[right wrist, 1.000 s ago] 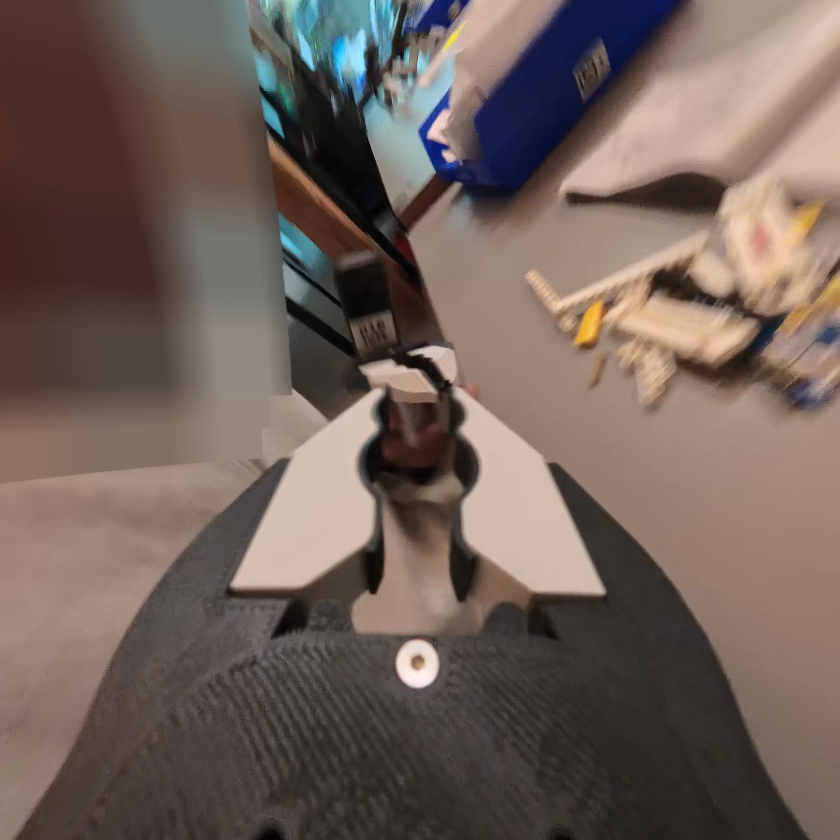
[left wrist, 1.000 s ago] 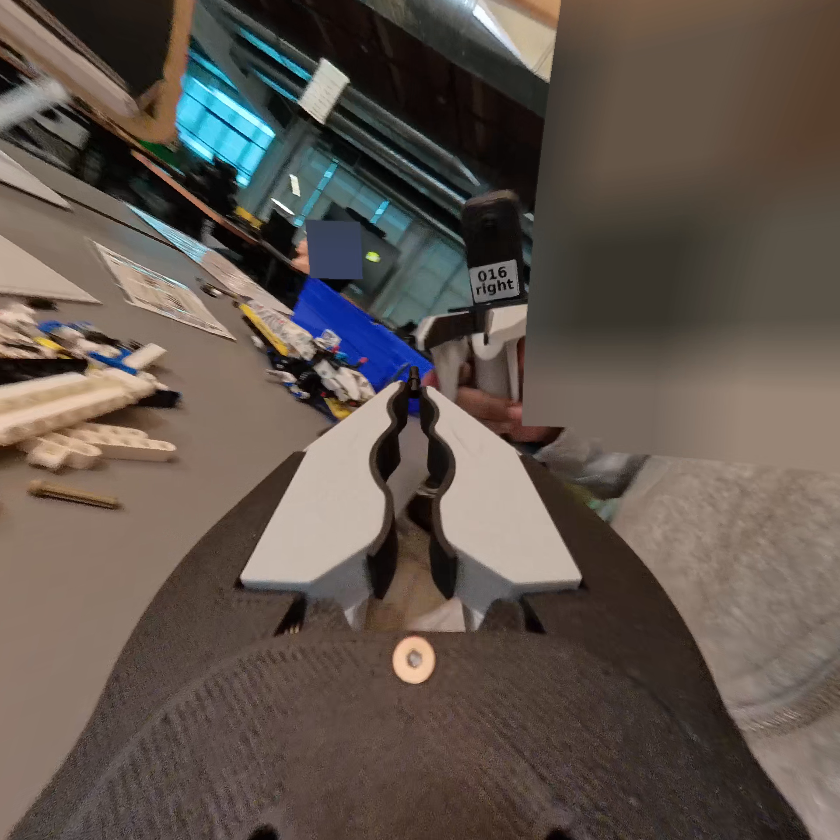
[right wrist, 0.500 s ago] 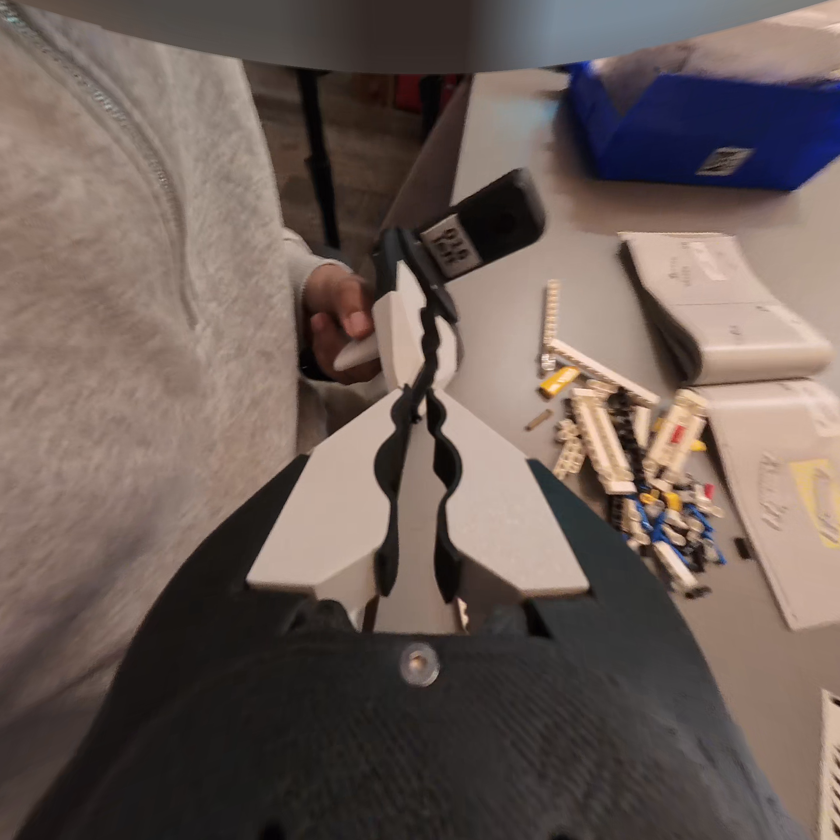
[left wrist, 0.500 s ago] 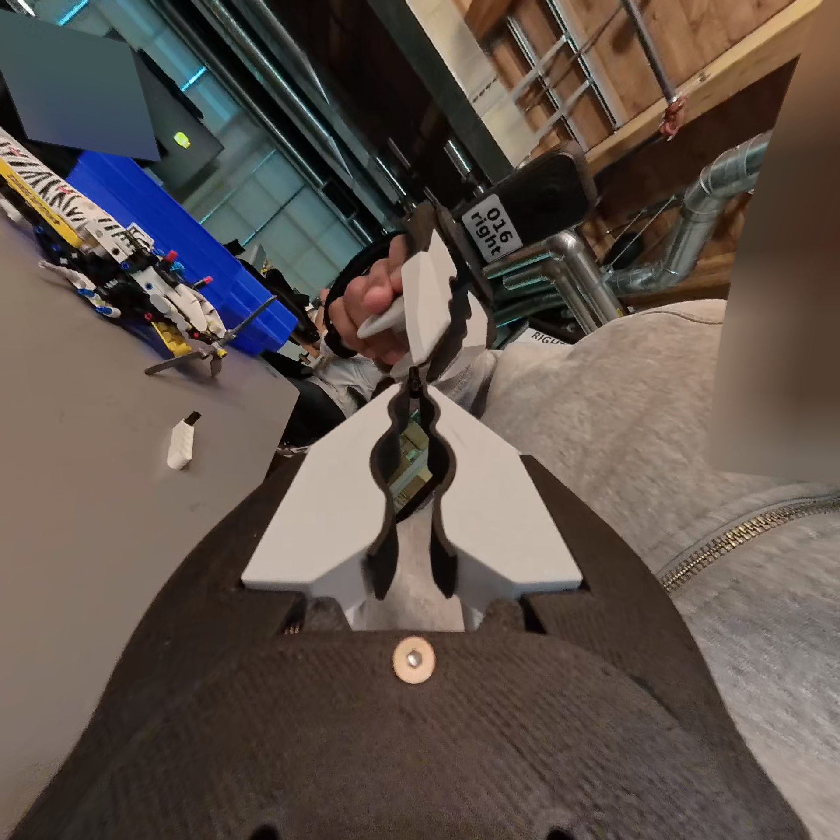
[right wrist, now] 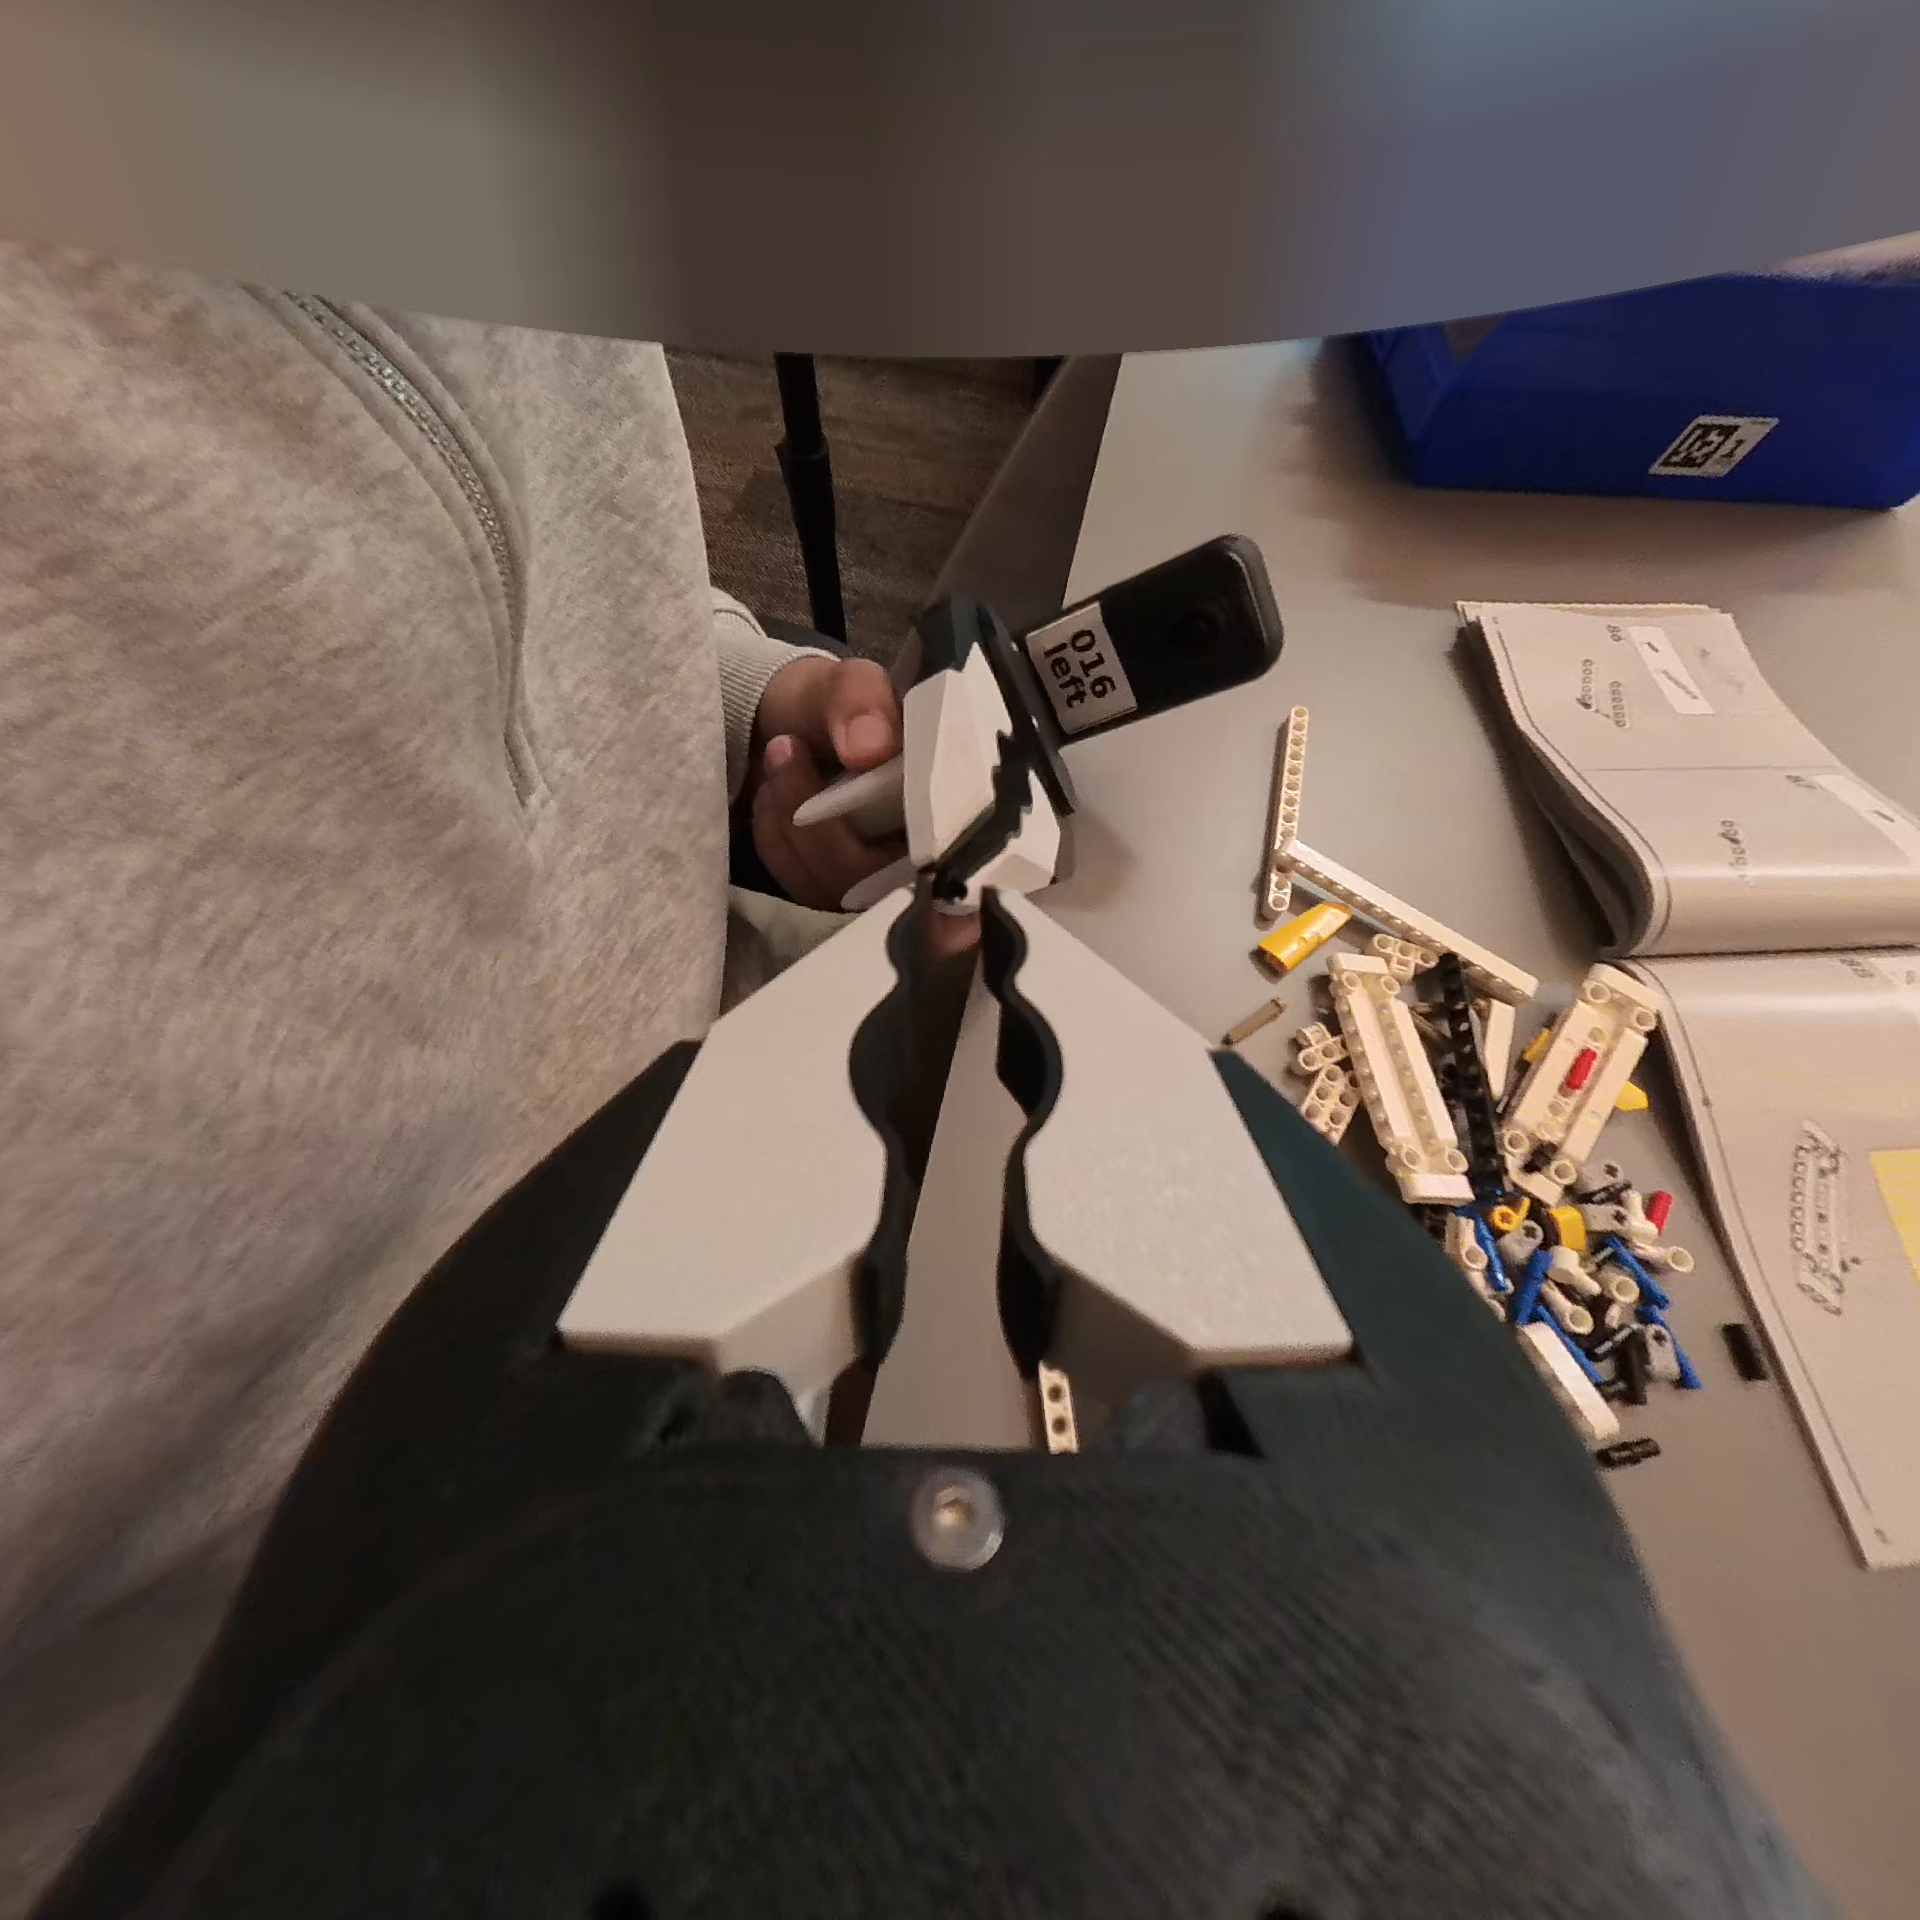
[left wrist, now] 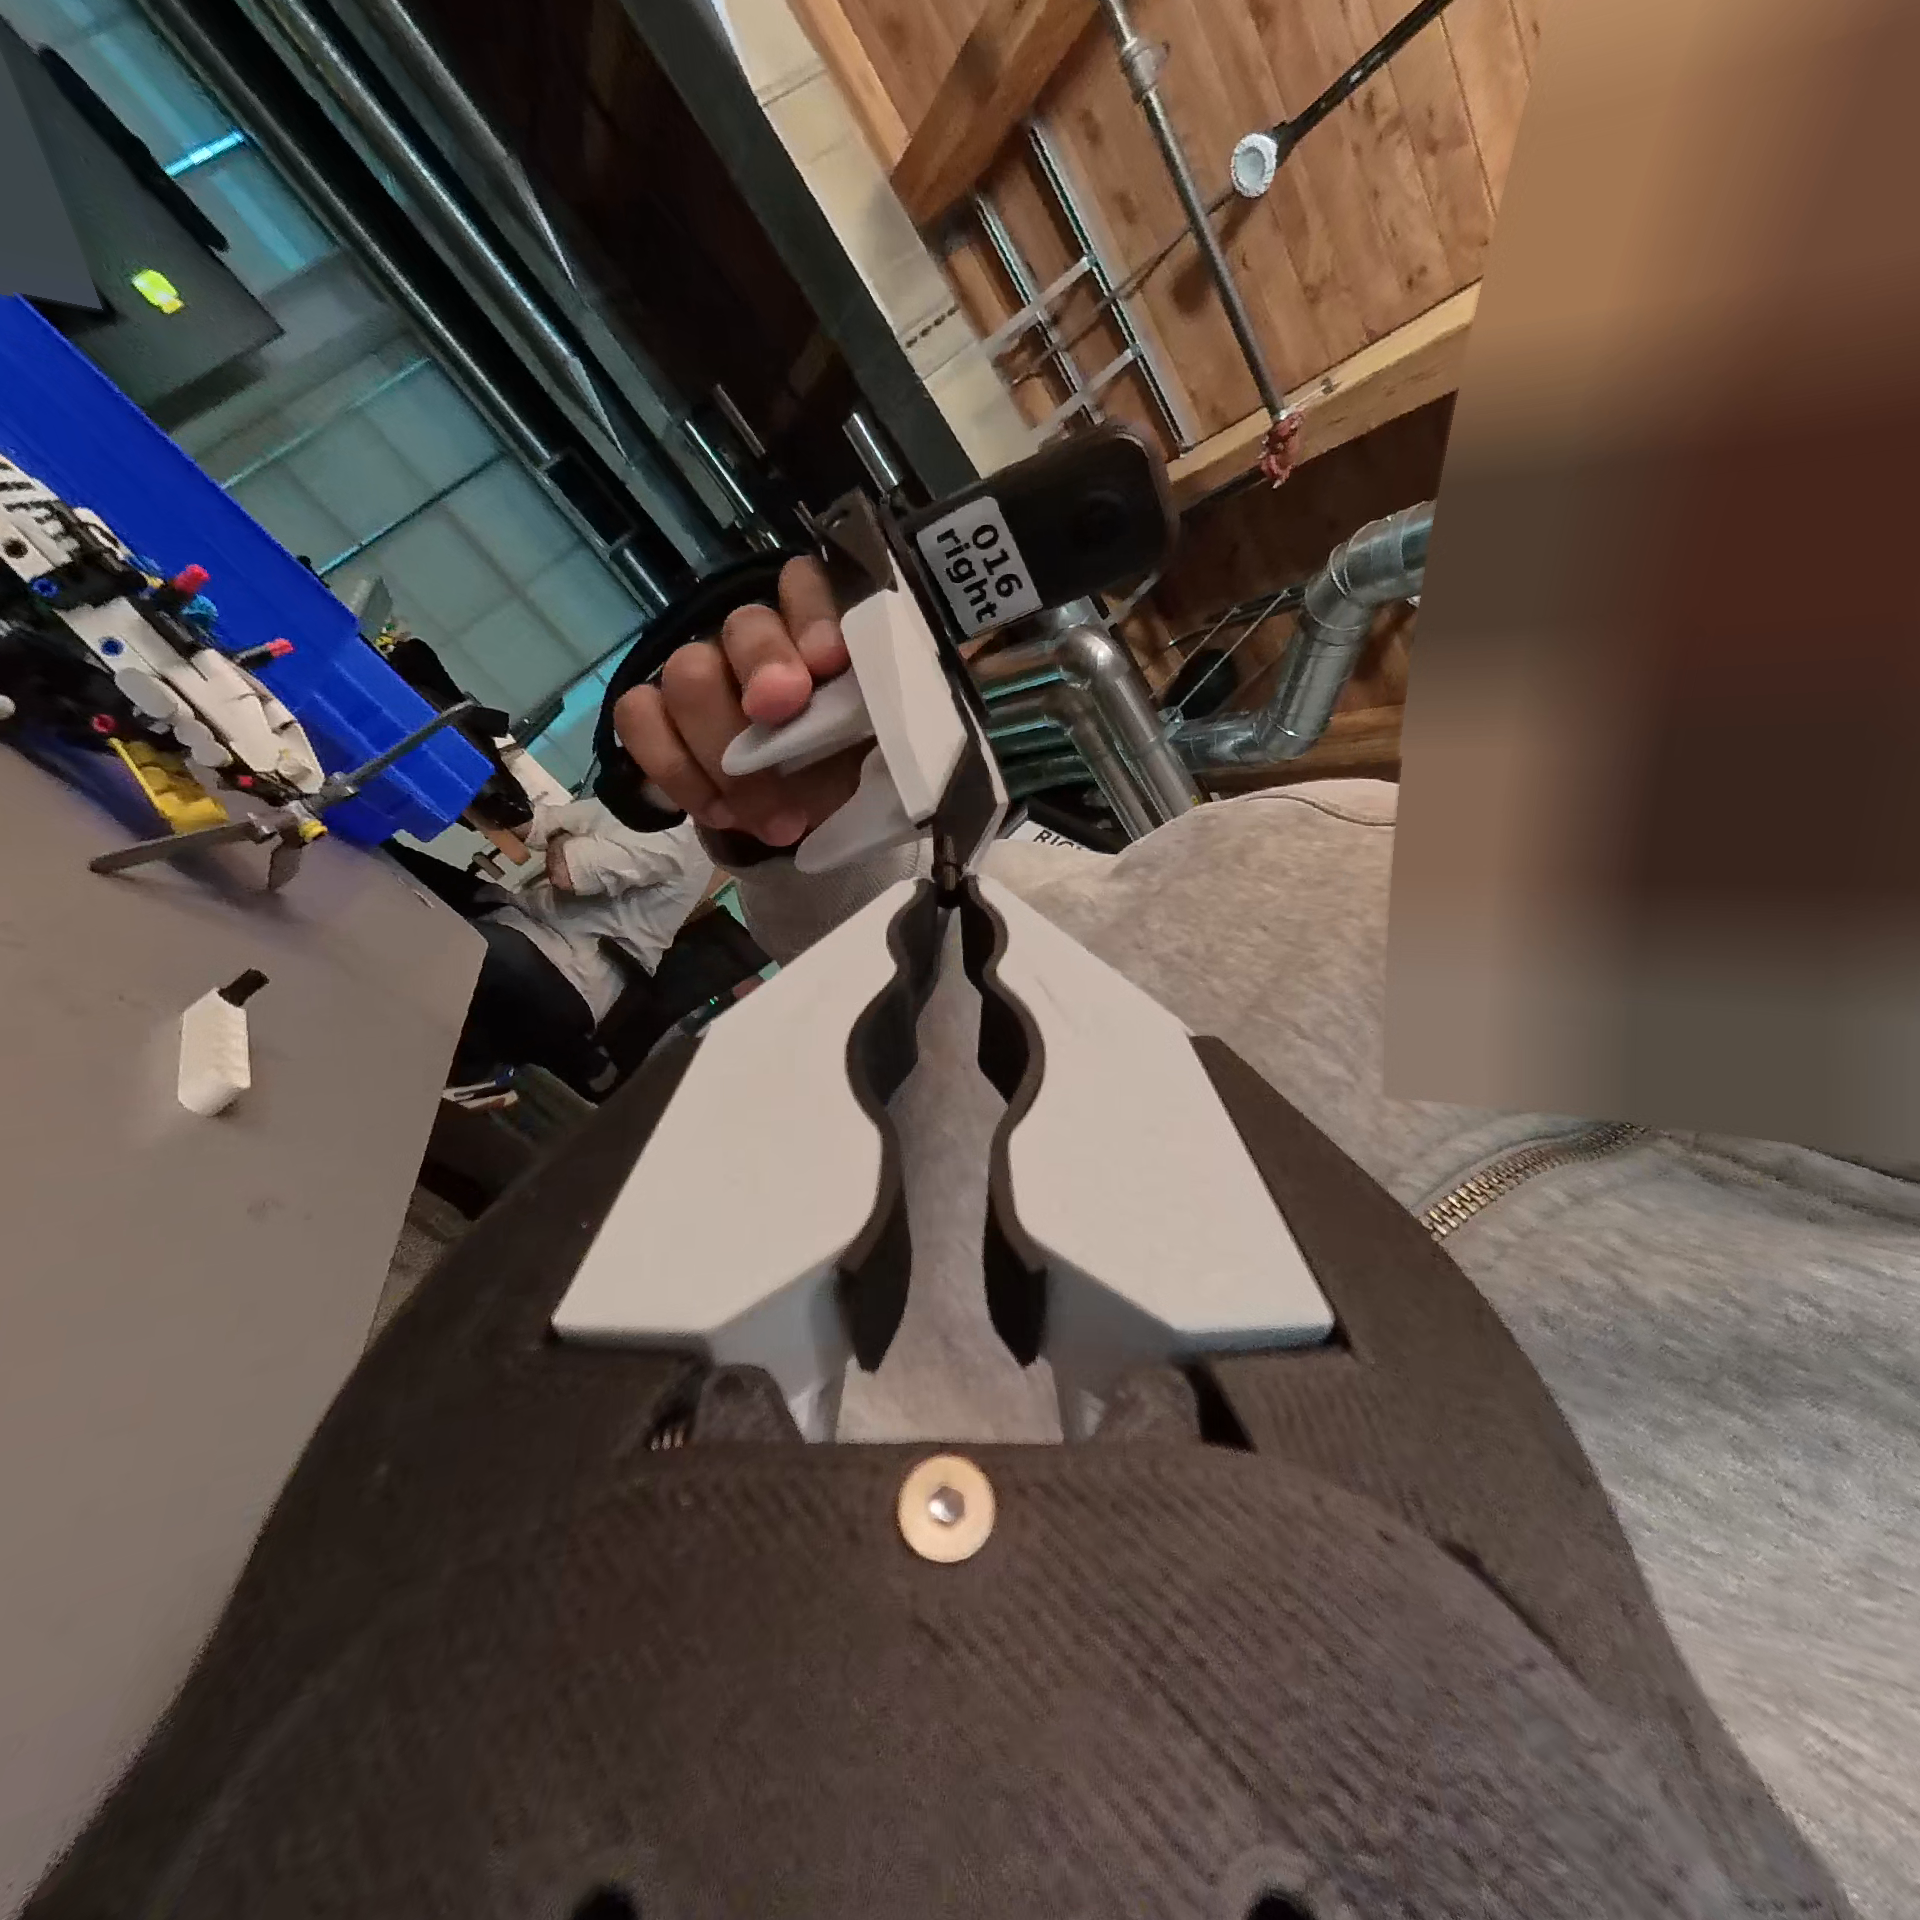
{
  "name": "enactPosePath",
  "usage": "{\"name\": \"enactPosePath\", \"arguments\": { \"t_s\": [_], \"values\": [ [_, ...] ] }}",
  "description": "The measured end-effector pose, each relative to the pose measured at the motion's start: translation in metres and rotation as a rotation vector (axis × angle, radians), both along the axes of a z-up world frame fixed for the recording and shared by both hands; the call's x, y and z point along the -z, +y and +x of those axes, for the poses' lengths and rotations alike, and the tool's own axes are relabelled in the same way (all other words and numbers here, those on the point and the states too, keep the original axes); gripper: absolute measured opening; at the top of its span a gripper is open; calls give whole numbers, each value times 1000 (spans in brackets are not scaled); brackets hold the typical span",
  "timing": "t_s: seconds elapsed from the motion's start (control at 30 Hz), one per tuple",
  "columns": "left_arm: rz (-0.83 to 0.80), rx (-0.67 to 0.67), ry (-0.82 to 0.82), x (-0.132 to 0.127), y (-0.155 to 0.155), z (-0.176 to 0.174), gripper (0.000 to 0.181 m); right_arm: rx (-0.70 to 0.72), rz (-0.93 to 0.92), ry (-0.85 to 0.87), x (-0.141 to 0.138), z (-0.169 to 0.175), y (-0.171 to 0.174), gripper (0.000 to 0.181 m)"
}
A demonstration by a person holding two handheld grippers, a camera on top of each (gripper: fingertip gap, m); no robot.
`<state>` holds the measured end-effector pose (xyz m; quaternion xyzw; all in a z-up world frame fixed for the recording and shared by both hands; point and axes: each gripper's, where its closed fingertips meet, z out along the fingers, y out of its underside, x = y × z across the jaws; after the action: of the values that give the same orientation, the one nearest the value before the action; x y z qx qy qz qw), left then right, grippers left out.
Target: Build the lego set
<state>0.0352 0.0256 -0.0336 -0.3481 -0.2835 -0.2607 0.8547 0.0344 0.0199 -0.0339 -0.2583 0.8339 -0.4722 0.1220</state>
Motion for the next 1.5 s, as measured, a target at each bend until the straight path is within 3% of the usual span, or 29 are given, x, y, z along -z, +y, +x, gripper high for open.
{"name": "enactPosePath", "arguments": {
  "t_s": [1.07, 1.2, 1.3, 1.5],
  "values": [
    [-3, 69, -11, 1, 12, 5, 3, -28, 69, -12, 5, 7, 6, 2],
    [-73, -46, -26, 5, 9, -6, 4, 44, 112, -39, 6, -4, 4, 2],
    [-167, -135, -36, 14, 6, -13, 7, 177, 154, -64, 9, -29, 4, 2],
    [-210, -90, -22, 18, 18, -9, 1, 488, 539, 69, 74, -82, 33, 1]
  ]
}}
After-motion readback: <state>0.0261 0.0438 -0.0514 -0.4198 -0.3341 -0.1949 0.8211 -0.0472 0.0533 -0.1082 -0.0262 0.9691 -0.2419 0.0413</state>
